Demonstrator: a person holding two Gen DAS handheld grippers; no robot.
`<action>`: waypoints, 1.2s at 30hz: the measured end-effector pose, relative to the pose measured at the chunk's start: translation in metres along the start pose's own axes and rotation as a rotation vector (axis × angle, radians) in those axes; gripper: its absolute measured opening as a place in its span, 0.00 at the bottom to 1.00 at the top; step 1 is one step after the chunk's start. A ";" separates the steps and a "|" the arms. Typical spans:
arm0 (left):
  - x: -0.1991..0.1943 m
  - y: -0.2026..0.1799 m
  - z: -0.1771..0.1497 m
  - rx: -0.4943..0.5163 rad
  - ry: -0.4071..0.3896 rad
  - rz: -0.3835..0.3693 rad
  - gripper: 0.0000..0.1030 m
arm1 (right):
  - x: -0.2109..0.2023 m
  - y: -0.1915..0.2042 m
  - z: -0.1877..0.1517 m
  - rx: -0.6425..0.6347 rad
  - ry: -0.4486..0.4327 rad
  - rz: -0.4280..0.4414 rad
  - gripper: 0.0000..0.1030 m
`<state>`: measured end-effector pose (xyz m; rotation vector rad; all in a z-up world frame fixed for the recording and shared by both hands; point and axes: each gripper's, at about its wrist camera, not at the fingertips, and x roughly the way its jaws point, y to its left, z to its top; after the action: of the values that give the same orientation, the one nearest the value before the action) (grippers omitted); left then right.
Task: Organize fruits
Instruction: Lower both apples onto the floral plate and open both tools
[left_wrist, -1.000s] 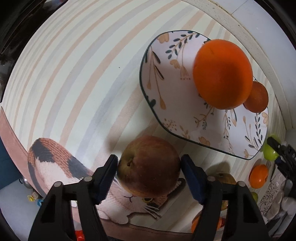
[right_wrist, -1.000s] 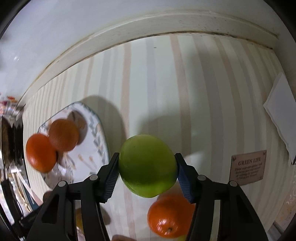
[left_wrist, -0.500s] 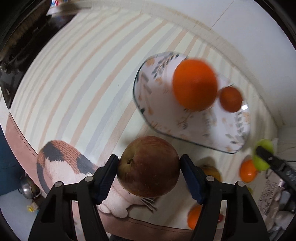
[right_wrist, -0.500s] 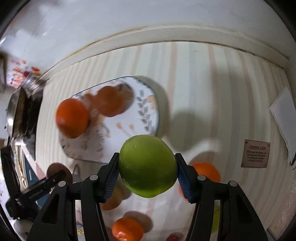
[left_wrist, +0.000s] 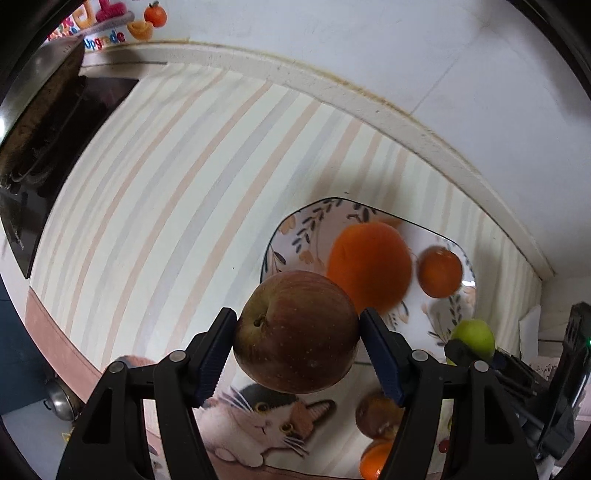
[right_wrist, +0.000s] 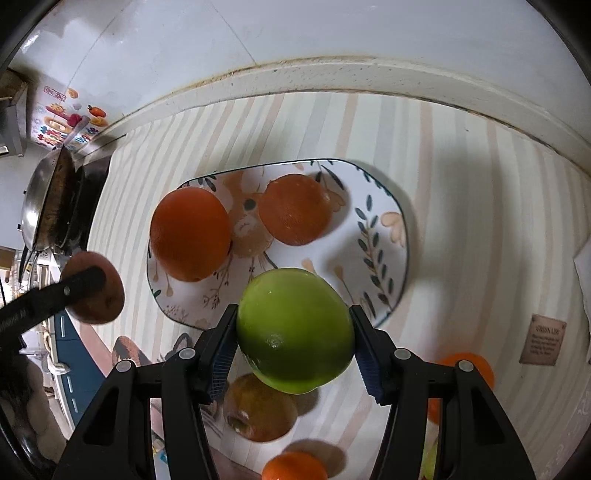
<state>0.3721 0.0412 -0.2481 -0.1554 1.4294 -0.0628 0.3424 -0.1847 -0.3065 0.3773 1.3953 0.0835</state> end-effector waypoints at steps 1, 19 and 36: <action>0.005 0.002 0.004 -0.004 0.010 -0.002 0.65 | 0.004 0.001 0.002 -0.004 0.007 -0.002 0.59; 0.050 0.014 0.024 -0.087 0.167 -0.044 0.66 | 0.056 -0.001 0.018 -0.003 0.107 -0.050 0.59; 0.009 0.011 0.007 -0.060 0.073 0.008 0.83 | 0.020 0.008 0.019 -0.021 0.033 -0.090 0.91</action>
<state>0.3797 0.0517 -0.2579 -0.1984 1.5059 -0.0194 0.3660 -0.1758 -0.3203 0.2961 1.4415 0.0305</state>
